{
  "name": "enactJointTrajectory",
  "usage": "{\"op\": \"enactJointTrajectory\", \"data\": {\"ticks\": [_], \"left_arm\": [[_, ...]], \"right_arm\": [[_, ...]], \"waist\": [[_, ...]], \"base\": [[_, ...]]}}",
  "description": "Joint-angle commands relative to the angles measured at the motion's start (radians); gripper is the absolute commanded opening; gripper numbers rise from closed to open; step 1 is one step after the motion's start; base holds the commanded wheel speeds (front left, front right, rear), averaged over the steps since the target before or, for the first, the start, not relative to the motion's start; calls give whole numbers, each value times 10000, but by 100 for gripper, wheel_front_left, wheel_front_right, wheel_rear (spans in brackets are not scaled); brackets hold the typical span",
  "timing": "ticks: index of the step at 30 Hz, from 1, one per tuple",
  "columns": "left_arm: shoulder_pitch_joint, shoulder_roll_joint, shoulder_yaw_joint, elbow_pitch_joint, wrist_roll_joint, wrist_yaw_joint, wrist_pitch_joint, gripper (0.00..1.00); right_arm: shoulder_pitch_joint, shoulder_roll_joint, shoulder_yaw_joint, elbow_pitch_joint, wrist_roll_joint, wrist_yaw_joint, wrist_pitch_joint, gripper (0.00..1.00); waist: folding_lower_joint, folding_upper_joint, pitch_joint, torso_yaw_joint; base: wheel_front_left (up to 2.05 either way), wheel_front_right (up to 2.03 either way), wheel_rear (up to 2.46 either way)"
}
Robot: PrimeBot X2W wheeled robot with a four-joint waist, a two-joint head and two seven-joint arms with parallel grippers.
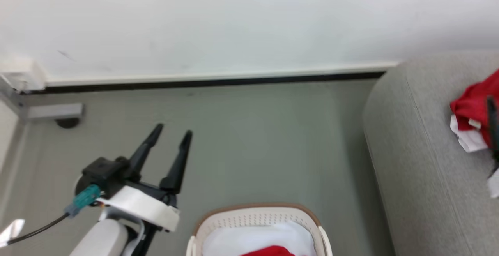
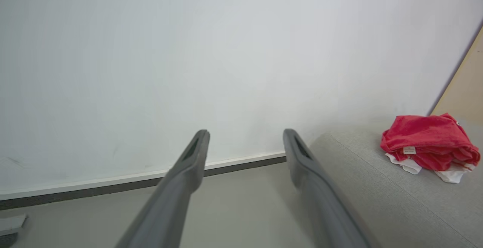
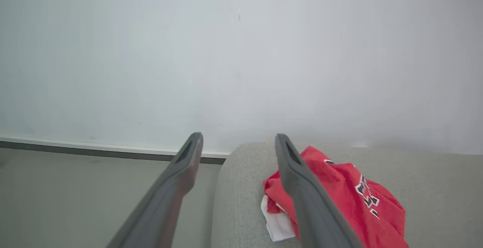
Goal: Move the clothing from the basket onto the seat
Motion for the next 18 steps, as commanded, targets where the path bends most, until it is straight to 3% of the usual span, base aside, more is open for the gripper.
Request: {"op": "enactJointTrajectory", "data": {"ticks": [1, 6, 11, 18], "left_arm": [[224, 8, 170, 68, 79, 72, -5, 100], [782, -325, 1282, 79, 238, 260, -5, 100], [1340, -731, 2149, 177, 541, 23, -7, 100], [2141, -1408, 3379, -114, 1644, -345, -6, 100]], "right_arm": [[186, 59, 140, -76, -2, -22, -209, 100], [797, 898, 398, -107, -173, -22, -1834, 100], [1700, 1858, 288, 220, -596, -22, -3578, 100], [2405, 2331, 770, 980, -1274, -22, -5259, 100]], "waist": [[4, 0, -394, 345], [4, 0, -630, 658], [4, 0, -735, 948], [4, 0, -790, 1016]], "base": [[0, 0, 0], [0, 0, 0], [0, 0, 0], [0, 0, 0]]}}
